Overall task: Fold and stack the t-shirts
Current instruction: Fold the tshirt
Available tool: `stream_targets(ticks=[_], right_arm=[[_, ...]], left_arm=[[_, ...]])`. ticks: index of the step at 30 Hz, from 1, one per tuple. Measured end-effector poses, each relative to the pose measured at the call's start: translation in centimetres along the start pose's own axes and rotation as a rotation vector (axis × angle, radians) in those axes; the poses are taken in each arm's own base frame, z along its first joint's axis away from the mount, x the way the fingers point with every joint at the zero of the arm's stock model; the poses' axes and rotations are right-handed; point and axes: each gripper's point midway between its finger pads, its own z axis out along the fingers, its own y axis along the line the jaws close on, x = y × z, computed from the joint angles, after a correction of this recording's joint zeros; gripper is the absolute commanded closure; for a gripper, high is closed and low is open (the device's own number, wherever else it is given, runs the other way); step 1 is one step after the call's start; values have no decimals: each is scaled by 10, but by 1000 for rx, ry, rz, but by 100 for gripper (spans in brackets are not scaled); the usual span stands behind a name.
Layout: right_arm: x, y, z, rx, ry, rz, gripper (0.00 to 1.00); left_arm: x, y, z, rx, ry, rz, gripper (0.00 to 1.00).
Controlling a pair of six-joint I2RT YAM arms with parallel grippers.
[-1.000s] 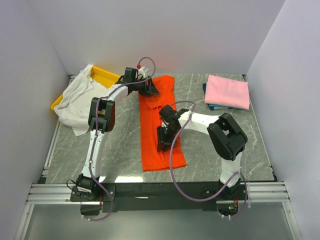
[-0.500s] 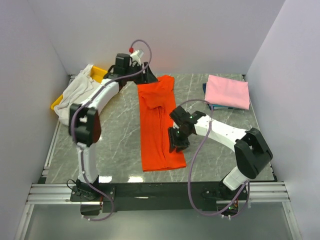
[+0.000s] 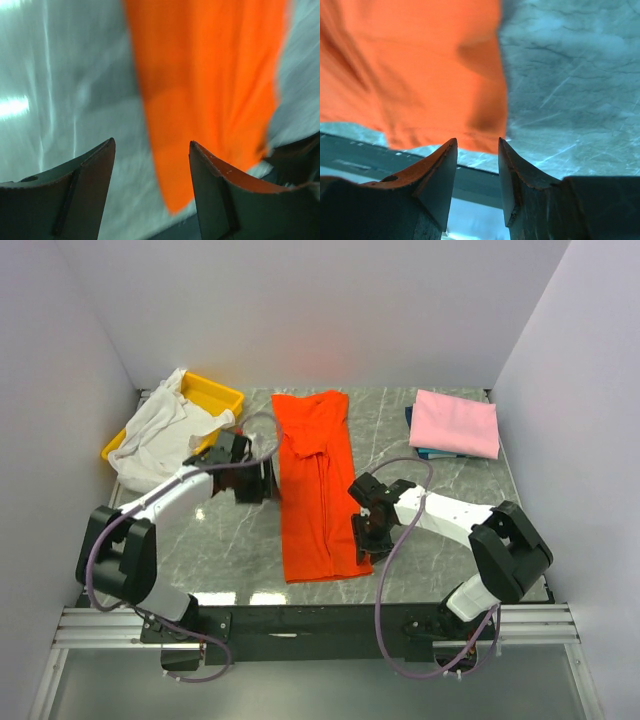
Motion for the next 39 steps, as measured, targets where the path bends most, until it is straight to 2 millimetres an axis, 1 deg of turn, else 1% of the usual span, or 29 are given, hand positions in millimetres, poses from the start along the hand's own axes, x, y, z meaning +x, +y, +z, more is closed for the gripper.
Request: stream_targets(ticks=[1, 3, 4, 6, 8, 11, 17, 19, 22, 26, 29, 32, 37, 39], right_arm=[[2, -3, 3, 9, 3, 3, 55], [7, -9, 8, 21, 13, 12, 55], [11, -13, 11, 29, 22, 19, 55], [15, -18, 14, 40, 33, 26, 56], [15, -19, 15, 41, 34, 27, 58], [11, -16, 17, 29, 22, 20, 69], [11, -13, 21, 5, 24, 16, 78], [13, -12, 21, -4, 32, 16, 79], [15, -10, 22, -16, 40, 17, 80], [16, -10, 22, -22, 44, 17, 80], [16, -9, 22, -26, 47, 17, 80], [18, -8, 22, -35, 53, 17, 80], [18, -7, 22, -41, 56, 17, 80], [18, -7, 22, -41, 56, 17, 80]], left_arm=[[23, 8, 0, -28, 52, -21, 34], [54, 14, -5, -52, 115, -43, 34], [68, 15, -11, -58, 140, -50, 34], [85, 12, -22, -49, 152, -58, 34], [91, 6, -28, -34, 147, -55, 34], [98, -2, -31, -12, 147, -46, 35], [142, -7, -23, -6, 267, -31, 39], [155, -8, -21, -3, 308, -29, 40], [169, -11, -17, 8, 355, -32, 44], [183, -17, -14, 20, 402, -24, 52], [192, -19, -11, 17, 431, -21, 54], [199, -17, -9, 10, 452, -25, 57], [212, -8, -4, -21, 493, -51, 61], [214, -9, -4, -16, 505, -57, 61]])
